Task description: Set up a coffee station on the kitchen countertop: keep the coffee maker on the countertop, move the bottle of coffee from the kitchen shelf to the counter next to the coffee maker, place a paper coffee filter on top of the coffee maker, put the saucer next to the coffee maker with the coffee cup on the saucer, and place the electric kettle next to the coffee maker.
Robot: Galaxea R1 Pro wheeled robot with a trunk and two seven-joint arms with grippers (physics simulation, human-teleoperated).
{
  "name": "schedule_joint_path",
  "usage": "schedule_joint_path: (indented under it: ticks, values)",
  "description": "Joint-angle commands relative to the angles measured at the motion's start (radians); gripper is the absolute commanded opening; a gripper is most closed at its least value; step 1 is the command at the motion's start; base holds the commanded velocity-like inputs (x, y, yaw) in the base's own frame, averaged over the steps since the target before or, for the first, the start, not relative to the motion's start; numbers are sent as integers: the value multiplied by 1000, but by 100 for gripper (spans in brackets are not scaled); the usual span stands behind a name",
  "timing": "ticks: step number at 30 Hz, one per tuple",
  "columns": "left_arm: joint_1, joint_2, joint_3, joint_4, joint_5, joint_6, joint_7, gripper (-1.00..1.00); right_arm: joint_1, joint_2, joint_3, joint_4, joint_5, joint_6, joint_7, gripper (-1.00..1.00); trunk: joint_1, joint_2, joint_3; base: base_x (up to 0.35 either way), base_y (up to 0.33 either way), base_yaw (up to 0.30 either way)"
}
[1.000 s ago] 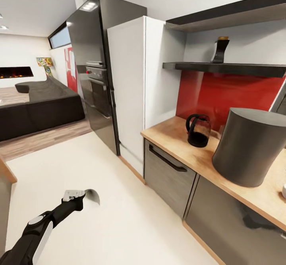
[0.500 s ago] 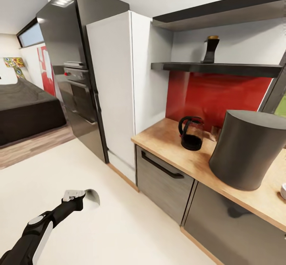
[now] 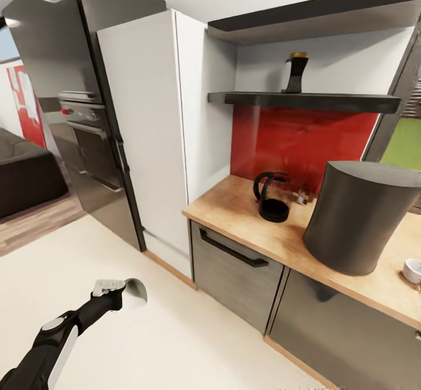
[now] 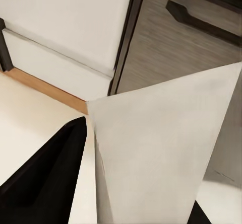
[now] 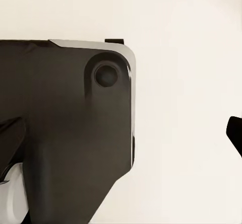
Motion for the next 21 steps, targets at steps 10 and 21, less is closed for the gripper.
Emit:
schedule_joint_path:
  ticks: [10,21]
  values:
    - [-1,0,1,-1,8,9,-4,-100,-1,0,-1,1,0,-4,0,100,1,-2,-2,43,302,-264]
    - [-2,0,1,-1,8,9,-4,-100,-1,0,-1,1,0,-4,-1,100,1,-2,-2,206,277,-264]
